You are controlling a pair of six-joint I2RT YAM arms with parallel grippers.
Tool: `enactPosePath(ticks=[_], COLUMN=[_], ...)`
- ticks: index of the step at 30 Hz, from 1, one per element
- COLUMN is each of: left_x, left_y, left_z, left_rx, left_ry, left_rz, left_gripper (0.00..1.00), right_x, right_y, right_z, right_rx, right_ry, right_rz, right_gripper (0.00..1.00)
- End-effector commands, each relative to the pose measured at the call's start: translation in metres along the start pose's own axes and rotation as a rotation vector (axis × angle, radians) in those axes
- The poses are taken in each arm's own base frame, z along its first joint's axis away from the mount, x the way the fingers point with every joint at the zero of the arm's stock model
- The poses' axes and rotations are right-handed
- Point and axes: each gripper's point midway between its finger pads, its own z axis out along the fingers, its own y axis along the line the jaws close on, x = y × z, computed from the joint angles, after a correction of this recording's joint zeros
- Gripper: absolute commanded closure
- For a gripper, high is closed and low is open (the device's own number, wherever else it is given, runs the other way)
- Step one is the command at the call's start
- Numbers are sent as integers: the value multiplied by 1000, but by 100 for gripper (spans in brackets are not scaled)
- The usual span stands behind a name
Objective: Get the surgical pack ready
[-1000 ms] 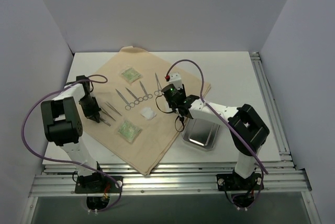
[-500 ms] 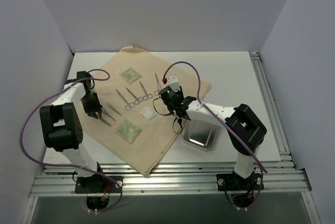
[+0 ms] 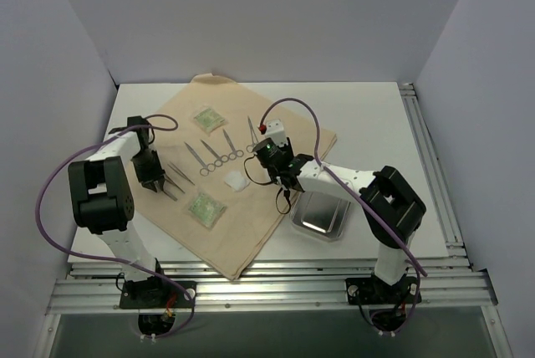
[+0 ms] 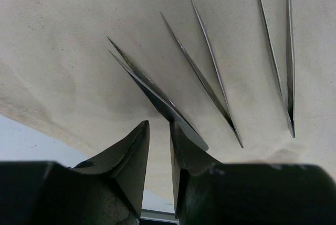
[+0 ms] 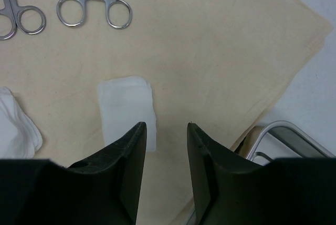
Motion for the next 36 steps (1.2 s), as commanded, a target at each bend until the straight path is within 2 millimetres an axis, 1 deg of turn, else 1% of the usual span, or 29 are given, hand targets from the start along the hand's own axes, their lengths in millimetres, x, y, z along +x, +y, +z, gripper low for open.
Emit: enactPosePath(ticks=[1, 7, 13, 17, 21, 26, 36], left_x=[-18, -24, -26, -31, -33, -36, -34], left_y=[-7, -7, -10, -13, -12, -10, -5], left_z=[-14, -17, -12, -11, -7, -1, 4], left_rx=[26, 18, 28, 29, 16, 2, -23], left_ry=[-75, -87, -79, -100, -97, -100, -99], left_rz=[-19, -26, -36, -30, -27, -31, -27], left_gripper=[68, 66, 66, 66, 66, 69, 70], right_x=[-4, -2, 1, 4, 6, 7, 6], right_y=[-5, -2, -1, -2, -2, -2, -2], right_z=[-3, -2, -1, 0, 1, 1, -1], right_rx=[36, 34, 37, 42, 48, 47, 51], right_ry=[-9, -2, 2, 8, 10, 13, 9], right_rz=[-8, -21, -29, -35, -39, -40, -38], right_gripper=[67, 68, 68, 68, 68, 68, 68])
